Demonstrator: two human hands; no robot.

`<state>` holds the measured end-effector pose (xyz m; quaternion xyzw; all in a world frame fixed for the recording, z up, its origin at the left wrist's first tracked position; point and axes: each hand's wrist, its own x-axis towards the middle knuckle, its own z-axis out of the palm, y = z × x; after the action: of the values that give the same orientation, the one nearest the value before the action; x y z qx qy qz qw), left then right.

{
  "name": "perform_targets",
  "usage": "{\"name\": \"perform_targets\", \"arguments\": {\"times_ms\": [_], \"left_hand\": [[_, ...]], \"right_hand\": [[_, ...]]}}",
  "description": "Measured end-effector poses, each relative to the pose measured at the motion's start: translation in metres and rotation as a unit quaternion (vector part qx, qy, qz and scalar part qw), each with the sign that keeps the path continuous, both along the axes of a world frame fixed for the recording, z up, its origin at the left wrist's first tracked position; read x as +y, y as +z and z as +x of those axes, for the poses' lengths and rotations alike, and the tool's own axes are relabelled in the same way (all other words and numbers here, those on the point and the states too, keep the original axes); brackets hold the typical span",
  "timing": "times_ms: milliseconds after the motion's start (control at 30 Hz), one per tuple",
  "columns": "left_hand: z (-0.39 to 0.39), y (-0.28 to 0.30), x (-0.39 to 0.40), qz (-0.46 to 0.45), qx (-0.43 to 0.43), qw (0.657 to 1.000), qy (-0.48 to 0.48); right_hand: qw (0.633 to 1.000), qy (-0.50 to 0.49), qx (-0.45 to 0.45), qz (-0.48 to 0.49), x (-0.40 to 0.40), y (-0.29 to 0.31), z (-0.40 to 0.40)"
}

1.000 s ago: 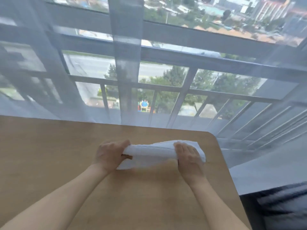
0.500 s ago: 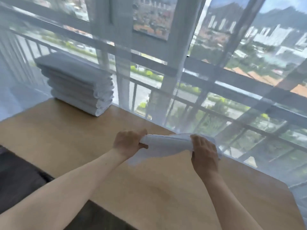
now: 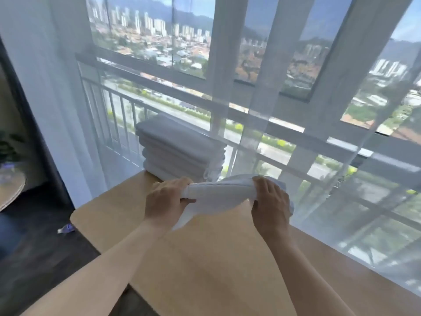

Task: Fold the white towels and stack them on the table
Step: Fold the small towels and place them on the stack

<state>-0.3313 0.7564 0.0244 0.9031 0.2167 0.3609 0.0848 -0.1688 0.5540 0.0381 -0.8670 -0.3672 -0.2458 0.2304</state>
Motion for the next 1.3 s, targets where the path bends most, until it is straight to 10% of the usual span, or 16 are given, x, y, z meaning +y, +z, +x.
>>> {"name": "perform_targets", "arguments": {"times_ms": [267,667,1300], "left_hand": [[0.042,0.048,0.145,0.097,-0.015,0.995,0.005],[0.116,0.107,0.319,0.163,-0.030,0.986,-0.026],[0.233,0.040,0.483,0.275,0.001,0.912,-0.305]], "right_hand": [[0.992,-0.008,-0.014,0.122,0.139,0.023,0.041],[0.996,-0.052,-0.038,0.055,0.266,0.075,0.086],[0.958,-0.272,-0.043,-0.077,0.360,0.010,0.112]]}}
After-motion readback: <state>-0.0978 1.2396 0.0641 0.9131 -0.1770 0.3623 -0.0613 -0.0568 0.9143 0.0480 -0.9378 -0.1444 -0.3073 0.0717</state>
